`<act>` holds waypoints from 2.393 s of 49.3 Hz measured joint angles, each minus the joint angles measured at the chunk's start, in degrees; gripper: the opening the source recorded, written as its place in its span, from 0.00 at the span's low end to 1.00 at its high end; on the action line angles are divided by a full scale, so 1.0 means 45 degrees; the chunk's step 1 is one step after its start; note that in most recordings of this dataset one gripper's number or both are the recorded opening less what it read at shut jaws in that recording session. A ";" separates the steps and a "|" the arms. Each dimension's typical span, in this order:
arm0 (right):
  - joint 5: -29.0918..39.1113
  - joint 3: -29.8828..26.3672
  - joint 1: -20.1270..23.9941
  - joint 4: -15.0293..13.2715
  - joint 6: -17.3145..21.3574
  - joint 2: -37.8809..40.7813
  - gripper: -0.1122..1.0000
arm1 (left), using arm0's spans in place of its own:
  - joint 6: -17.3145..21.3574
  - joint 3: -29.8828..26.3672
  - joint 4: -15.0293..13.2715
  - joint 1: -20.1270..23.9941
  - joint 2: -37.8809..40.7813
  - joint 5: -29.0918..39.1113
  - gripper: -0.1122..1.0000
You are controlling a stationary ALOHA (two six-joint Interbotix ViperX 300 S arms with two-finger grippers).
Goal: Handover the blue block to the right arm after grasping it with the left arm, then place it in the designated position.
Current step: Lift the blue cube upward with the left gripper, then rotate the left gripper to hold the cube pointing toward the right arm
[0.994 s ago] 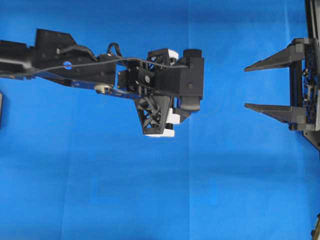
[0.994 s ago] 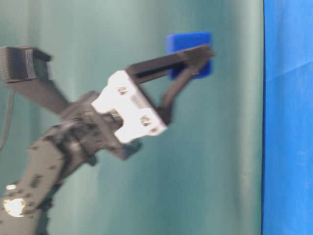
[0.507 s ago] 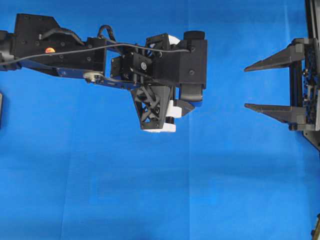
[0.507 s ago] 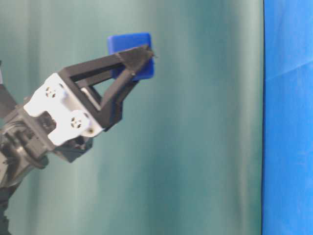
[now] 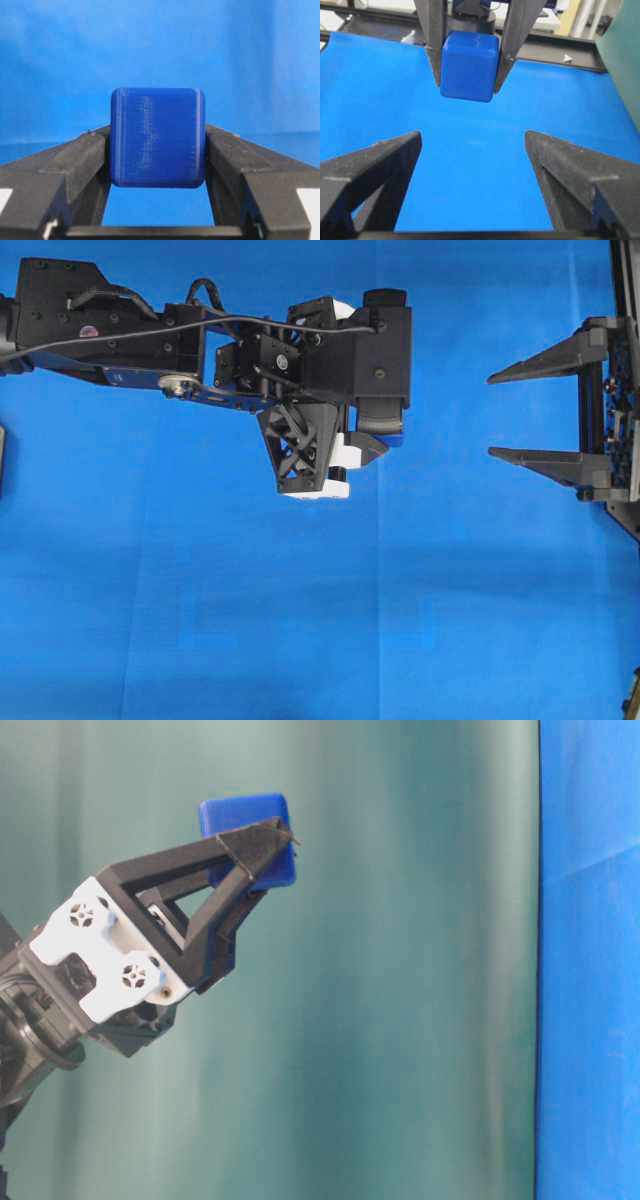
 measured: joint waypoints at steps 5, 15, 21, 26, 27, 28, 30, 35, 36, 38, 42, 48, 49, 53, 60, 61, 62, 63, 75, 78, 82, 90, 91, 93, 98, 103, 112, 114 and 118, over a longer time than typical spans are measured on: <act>0.0000 0.0000 0.0000 0.0000 0.0000 0.0000 0.98 | -0.0020 0.0000 0.0000 0.0000 0.0000 0.0000 0.51; 0.0000 0.0000 0.0020 0.0000 0.0000 0.0020 0.98 | -0.0020 0.0000 0.0000 0.0000 0.0000 0.0000 0.51; 0.0000 0.0000 0.0000 0.0000 0.0000 0.0000 0.98 | -0.0020 0.0000 0.0000 0.0000 -0.0020 0.0000 0.51; 0.0000 0.0000 0.0000 0.0000 0.0000 0.0000 0.98 | -0.0020 0.0000 0.0020 0.0000 -0.0020 0.0000 0.51; 0.0000 0.0000 0.0000 0.0000 0.0000 0.0000 0.98 | -0.0020 0.0000 0.0020 0.0000 -0.0020 0.0000 0.51; 0.0000 0.0000 0.0000 0.0000 0.0000 0.0000 0.98 | -0.0020 0.0000 0.0000 0.0000 0.0000 0.0000 0.51; 0.0000 0.0020 0.0000 0.0000 0.0000 0.0000 0.98 | -0.0020 0.0000 0.0000 0.0000 0.0000 0.0000 0.51; 0.0000 0.0000 0.0000 0.0000 0.0000 0.0020 0.98 | -0.0020 0.0000 0.0020 0.0000 0.0000 0.0000 0.51; 0.0000 0.0000 0.0000 0.0000 0.0000 0.0000 0.98 | -0.0020 0.0000 0.0000 0.0000 0.0000 0.0000 0.51; 0.0000 0.0000 0.0000 0.0000 0.0000 0.0000 0.98 | -0.0020 0.0000 0.0020 0.0000 0.0000 0.0000 0.51; 0.0000 0.0000 0.0000 0.0000 0.0000 0.0020 0.98 | -0.0020 0.0000 0.0000 0.0000 0.0000 0.0000 0.51; 0.0000 0.0000 0.0000 0.0000 0.0000 0.0020 0.98 | -0.0039 0.0000 0.0000 0.0000 0.0000 0.0000 0.51; 0.0000 0.0000 0.0000 0.0000 0.0000 0.0000 0.98 | -0.0039 0.0000 0.0000 0.0000 -0.0020 0.0000 0.51; 0.0000 0.0000 0.0000 0.0000 0.0000 0.0000 0.98 | -0.0039 0.0000 0.0000 0.0000 0.0000 0.0000 0.51; 0.0000 0.0000 0.0000 0.0000 0.0000 0.0000 0.98 | -0.0020 0.0000 0.0000 0.0000 0.0000 0.0000 0.51; 0.0000 0.0000 0.0000 0.0000 0.0000 0.0000 0.98 | -0.0039 0.0000 0.0000 0.0000 0.0000 0.0000 0.51; 0.0000 0.0000 0.0000 0.0000 0.0000 0.0020 0.98 | -0.0039 0.0000 0.0000 0.0000 0.0000 0.0000 0.51; 0.0000 0.0000 0.0000 -0.0020 0.0000 0.0020 0.98 | -0.0039 0.0000 0.0020 0.0000 0.0000 0.0000 0.51; 0.0000 0.0000 0.0000 0.0000 0.0000 0.0000 0.98 | -0.0078 0.0625 0.0020 0.0000 -0.0410 -0.0820 0.51; 0.0000 0.0000 0.0000 0.0000 0.0000 0.0000 0.98 | -0.0059 0.1133 0.0000 0.0000 -0.0723 -0.1523 0.51; 0.0000 0.0000 0.0000 0.0000 0.0000 0.0020 0.98 | -0.0059 0.1836 0.0000 0.0000 -0.1191 -0.2539 0.51; 0.0000 0.0000 0.0000 0.0000 0.0000 0.0000 0.98 | -0.0059 0.3555 0.0020 0.0000 -0.2305 -0.4824 0.51; 0.0000 0.0000 0.0020 0.0000 0.0000 0.0000 0.98 | -0.0059 0.3770 0.0000 -0.0020 -0.2441 -0.5098 0.51; 0.0000 0.0000 0.0000 -0.0020 0.0000 0.0000 0.98 | -0.0059 0.4180 0.0000 -0.0020 -0.2715 -0.5625 0.51; 0.0000 0.0000 0.0000 0.0000 0.0000 0.0020 0.98 | -0.0117 0.5332 0.0000 -0.0059 -0.3437 -0.7148 0.51; 0.0000 0.0000 0.0000 0.0000 0.0000 0.0039 0.98 | -0.0078 0.6582 0.0000 -0.0117 -0.4277 -0.8789 0.51; 0.0000 -0.0020 0.0000 0.0000 0.0000 0.0039 0.98 | -0.0098 0.8125 -0.0039 -0.0156 -0.5176 -1.0957 0.51; -0.0020 -0.0020 0.0000 -0.0020 0.0000 0.0039 0.98 | -0.0098 0.8340 -0.0059 -0.0156 -0.5273 -1.1289 0.51; -0.0020 -0.0039 0.0000 -0.0020 0.0000 0.0039 0.98 | -0.0137 0.8535 -0.0059 -0.0156 -0.5410 -1.1641 0.51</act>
